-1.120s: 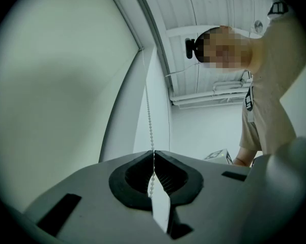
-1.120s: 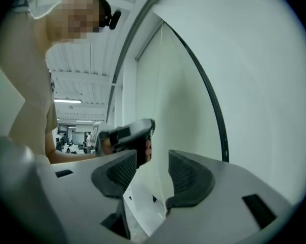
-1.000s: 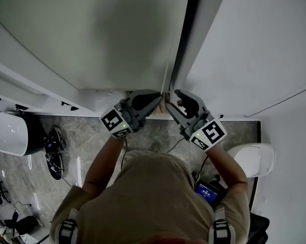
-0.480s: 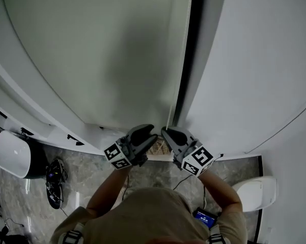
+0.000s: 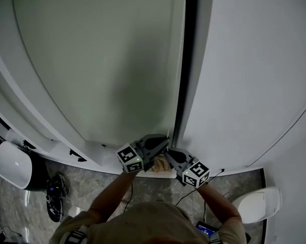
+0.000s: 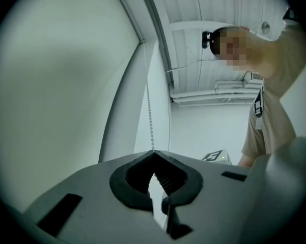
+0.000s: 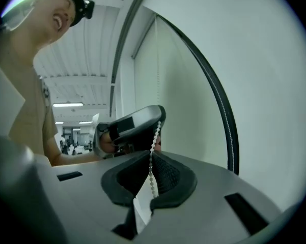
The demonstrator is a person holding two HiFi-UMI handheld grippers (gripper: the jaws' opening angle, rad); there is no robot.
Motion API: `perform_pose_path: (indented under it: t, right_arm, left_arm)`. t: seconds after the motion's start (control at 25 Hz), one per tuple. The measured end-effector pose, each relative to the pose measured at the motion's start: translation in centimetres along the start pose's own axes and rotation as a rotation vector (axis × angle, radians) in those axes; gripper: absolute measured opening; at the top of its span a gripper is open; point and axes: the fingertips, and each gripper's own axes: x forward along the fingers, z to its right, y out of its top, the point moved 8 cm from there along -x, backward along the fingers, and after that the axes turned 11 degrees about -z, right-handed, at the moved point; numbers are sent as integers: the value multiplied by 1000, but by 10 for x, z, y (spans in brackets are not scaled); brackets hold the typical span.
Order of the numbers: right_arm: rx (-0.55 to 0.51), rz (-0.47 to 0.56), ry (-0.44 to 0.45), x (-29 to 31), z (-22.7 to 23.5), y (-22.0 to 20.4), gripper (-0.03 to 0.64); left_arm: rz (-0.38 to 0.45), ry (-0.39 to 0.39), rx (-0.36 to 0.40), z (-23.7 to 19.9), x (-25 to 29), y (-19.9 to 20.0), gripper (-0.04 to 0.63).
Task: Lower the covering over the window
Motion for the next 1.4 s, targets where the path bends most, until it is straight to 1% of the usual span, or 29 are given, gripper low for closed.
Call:
perform_pose_path:
  t: [0.04, 0.08, 0.12, 0.2, 0.28, 0.36, 0.48, 0.52, 0.56, 0.6, 0.64, 0.72, 0.76, 0.8, 0.84, 0.88, 0.92, 0.96, 1.0, 1.04, 1.08, 1.12, 1.2, 1.32, 1.36, 1.4]
  right_arm:
    - [-35, -5, 12, -6, -1, -3, 18]
    - [-54, 9, 20, -15, 0, -1, 72]
    - [-55, 46, 22, -26, 3, 7, 134]
    - [-54, 157, 11, -41, 7, 41, 137]
    - [-101, 234, 6, -44, 5, 81, 137]
    - [-163, 249, 13, -37, -2, 107, 135]
    - [-206, 243, 6, -21, -13, 123, 134]
    - [-205, 243, -4, -18, -16, 126, 93]
    - [-201, 243, -12, -16, -18, 127, 40]
    - [-194, 248, -15, -16, -19, 128, 20]
    - [-186, 257, -19, -17, -20, 127, 14]
    - [-164, 266, -39, -21, -16, 123, 9]
    - [-146, 253, -45, -22, -14, 116, 9]
    - [-130, 222, -44, -21, -13, 107, 9]
    - [-120, 181, -38, -17, -13, 96, 9]
    - [-115, 142, -31, -14, -13, 85, 9]
    - [-111, 117, -23, -11, -15, 76, 9]
    - [-104, 109, -17, -12, -16, 70, 9]
    - [-97, 116, -12, -14, -18, 67, 9]
    - [-91, 130, -9, -16, -20, 65, 9]
    - [-86, 144, -9, -18, -22, 66, 9]
    - [-82, 152, -10, -19, -24, 66, 9]
    - [-81, 141, -9, -20, -26, 61, 9]
    - [-105, 113, 18, -24, -27, 48, 12]
    - [-84, 125, 33, -29, -25, 46, 27]
    - [-45, 149, 45, -37, -22, 48, 84]
  left_arm:
    - [12, 9, -24, -2, -5, -6, 17]
    - [24, 21, -36, -3, -11, -9, 17]
    - [30, 31, -33, -3, -18, -10, 17]
    - [34, 34, -5, -2, -28, -8, 17]
    - [38, 26, 20, 8, -28, -6, 17]
    - [34, 25, 41, 27, -20, -5, 17]
    - [14, 31, 77, 46, -15, -12, 17]
    - [13, 30, 73, 48, -16, -14, 17]
    - [17, 24, 59, 49, -18, -15, 17]
    - [27, 10, 31, 49, -20, -16, 17]
    - [44, -12, -13, 48, -24, -16, 18]
    - [122, -57, -153, 38, -39, -13, 19]
    - [171, -64, -222, 31, -48, -8, 60]
    - [208, -59, -261, 25, -56, 1, 87]
    - [224, -48, -254, 20, -59, 14, 88]
    - [217, -42, -206, 19, -55, 31, 108]
    - [191, -44, -136, 22, -46, 50, 140]
    - [150, -49, -60, 26, -32, 66, 165]
    - [97, -52, 7, 32, -17, 79, 172]
    - [46, -50, 56, 38, -4, 86, 170]
    - [11, -47, 83, 43, 4, 90, 51]
    - [-2, -45, 87, 45, 8, 90, 28]
    - [5, -32, 64, 45, 7, 83, 23]
    - [-2, 21, 45, 35, -3, 64, 23]
    - [1, 33, 31, 32, -8, 57, 23]
    - [5, 44, 20, 31, -13, 52, 23]
